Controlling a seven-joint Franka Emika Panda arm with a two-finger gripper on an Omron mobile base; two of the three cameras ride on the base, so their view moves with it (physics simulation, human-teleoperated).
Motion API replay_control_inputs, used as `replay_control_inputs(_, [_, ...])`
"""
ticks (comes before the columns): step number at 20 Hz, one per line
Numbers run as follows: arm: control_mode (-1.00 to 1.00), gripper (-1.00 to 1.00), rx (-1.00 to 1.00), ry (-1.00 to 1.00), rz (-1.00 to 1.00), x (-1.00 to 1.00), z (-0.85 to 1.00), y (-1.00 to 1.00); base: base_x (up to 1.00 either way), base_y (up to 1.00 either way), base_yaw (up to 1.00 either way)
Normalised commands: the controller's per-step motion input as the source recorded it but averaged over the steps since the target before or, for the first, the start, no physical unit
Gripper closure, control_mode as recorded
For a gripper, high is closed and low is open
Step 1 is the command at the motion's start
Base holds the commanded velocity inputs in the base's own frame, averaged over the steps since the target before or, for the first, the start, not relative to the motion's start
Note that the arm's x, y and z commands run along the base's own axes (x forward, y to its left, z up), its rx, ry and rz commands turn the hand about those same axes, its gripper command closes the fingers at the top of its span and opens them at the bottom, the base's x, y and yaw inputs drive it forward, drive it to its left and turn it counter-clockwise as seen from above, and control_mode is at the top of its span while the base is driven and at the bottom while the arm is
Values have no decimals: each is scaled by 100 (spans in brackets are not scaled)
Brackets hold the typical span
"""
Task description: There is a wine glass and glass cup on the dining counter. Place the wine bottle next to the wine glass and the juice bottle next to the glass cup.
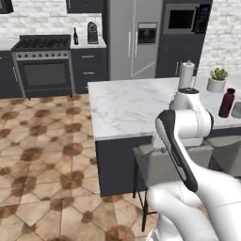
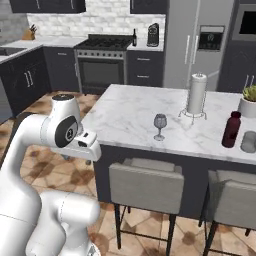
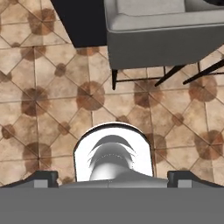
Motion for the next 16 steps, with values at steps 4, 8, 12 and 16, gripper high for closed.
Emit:
replay_control_inputs(4, [100, -100, 0, 0, 0, 0, 0, 0, 0, 94, 0])
replay_control_inputs(8, [100, -100, 0, 0, 0, 0, 0, 0, 5, 94, 0])
replay_control_inputs(12, [100, -100, 0, 0, 0, 0, 0, 0, 15, 94, 0])
replay_control_inputs(16, [100, -100, 0, 0, 0, 0, 0, 0, 28, 93, 0])
